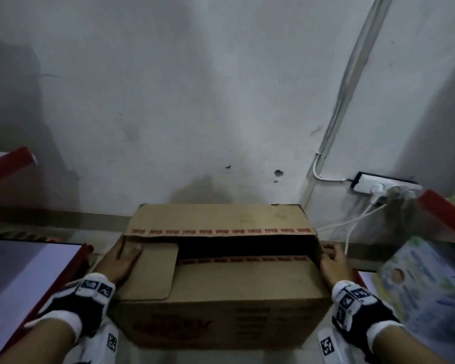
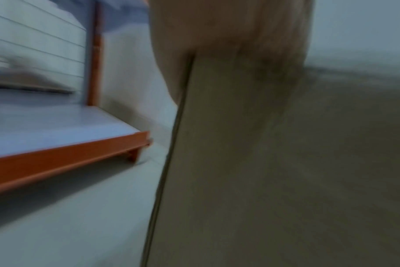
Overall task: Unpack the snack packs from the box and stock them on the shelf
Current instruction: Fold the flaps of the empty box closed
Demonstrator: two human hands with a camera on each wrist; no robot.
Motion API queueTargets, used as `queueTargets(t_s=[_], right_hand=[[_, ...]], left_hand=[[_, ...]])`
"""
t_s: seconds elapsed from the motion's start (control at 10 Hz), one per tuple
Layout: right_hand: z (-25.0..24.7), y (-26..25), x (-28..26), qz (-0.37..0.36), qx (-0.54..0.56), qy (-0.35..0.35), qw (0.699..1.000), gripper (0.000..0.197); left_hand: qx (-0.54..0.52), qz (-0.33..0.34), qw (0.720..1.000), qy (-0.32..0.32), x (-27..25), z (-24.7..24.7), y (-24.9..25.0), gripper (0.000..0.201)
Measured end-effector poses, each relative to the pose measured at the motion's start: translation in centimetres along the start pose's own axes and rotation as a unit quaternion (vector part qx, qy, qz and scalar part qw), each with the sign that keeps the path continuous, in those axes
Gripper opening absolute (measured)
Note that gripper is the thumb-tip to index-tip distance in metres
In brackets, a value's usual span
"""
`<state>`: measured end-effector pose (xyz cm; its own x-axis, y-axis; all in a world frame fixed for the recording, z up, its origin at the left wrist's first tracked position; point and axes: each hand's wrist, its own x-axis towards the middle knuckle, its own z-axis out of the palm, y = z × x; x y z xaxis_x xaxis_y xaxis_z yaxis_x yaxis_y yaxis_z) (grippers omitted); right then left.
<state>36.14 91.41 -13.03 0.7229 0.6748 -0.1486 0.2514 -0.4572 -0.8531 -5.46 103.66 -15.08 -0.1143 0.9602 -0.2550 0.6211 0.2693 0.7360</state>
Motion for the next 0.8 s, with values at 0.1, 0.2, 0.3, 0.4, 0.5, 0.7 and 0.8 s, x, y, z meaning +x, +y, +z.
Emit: queueTargets(t_s=[0.1, 0.2, 0.3, 0.4, 0.5, 0.7, 0.8], right_hand=[[0.7, 1.8, 2.9, 0.008, 0.001, 0.009, 1.000, 0.029], [0.9, 2.8, 3.7, 0.006, 0.020, 0.039, 0.999, 0.032], [1.7, 3.5, 4.8, 0.020, 0.031, 0.119, 0.992, 0.025], [2.3, 3.8, 5.0, 0.008, 0.020, 0.162, 0.986, 0.017], [2.6, 4.2, 4.8, -0.029, -0.024, 0.183, 0.982, 0.022], [-0.1, 2.3, 2.8, -0.083, -0.196, 0.035, 0.976, 0.040], [-1.6, 1.5, 0.6, -0.139, -0.197, 0.030, 0.970, 0.047]], left_hand=[[-0.008, 0.015, 1.000, -0.012, 2.2, 2.5, 0.5, 0.067], [0.013, 0.034, 0.999, 0.003, 3.6, 3.4, 1.1, 0.068], [0.047, 0.051, 0.997, 0.035, 5.2, 4.4, 1.4, 0.067], [0.037, 0.066, 0.995, 0.068, 5.3, 4.6, 1.1, 0.063], [-0.018, 0.081, 0.986, 0.142, 4.7, 4.6, 0.8, 0.056], [-0.077, 0.044, 0.990, 0.112, 2.8, 3.4, 1.6, 0.058], [-0.088, 0.044, 0.989, 0.112, 1.8, 2.0, 2.3, 0.055]])
